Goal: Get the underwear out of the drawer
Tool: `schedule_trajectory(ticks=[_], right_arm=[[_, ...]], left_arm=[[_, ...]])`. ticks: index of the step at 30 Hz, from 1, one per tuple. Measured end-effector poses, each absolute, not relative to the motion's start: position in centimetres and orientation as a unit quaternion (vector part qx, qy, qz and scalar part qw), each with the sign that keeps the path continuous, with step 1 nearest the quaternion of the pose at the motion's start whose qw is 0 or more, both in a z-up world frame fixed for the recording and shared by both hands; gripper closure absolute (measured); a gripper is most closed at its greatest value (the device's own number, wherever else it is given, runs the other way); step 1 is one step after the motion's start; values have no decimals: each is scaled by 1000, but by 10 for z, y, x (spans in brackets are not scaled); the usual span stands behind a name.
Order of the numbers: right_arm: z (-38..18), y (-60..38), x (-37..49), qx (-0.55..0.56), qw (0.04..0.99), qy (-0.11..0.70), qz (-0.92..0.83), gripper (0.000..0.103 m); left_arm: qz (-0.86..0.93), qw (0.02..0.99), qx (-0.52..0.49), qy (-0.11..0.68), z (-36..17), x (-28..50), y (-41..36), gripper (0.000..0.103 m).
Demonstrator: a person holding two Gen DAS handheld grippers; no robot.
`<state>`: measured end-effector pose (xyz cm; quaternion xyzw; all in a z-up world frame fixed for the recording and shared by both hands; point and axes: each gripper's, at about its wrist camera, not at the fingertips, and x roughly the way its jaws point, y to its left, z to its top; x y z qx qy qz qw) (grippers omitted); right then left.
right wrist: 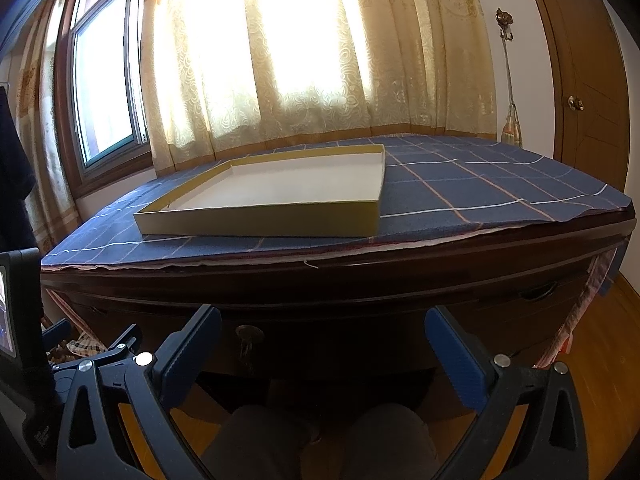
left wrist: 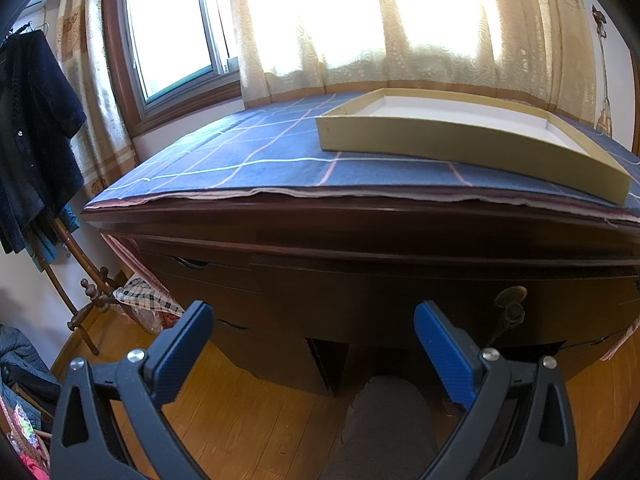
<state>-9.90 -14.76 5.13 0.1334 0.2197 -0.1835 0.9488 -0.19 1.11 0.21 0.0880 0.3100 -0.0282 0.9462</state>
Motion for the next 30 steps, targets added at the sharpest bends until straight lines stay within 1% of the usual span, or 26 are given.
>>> schedule_trajectory(ticks=[7,11,15,19,25,30], right_arm=[[53,-153,-103,127,953,203,-188,1],[56,-160,-112,126,960,161,-190,1],[57,-173,-124,124,967,99,-200,1],[58,-183,-140,98,971,1,-220,1],[67,-197,-130,60,966,-32,-251,1],[70,-198,-131,23,959,-90,-267,1]], left_arm=[[-28,948,72,309,2,-1,22,1],[-20,956,57,287,6,-3,33,4],[0,971,30,237,16,-7,54,5],[38,984,-18,171,25,-9,82,5],[85,989,-35,115,25,-3,104,5],[133,990,-44,31,26,-1,116,5]])
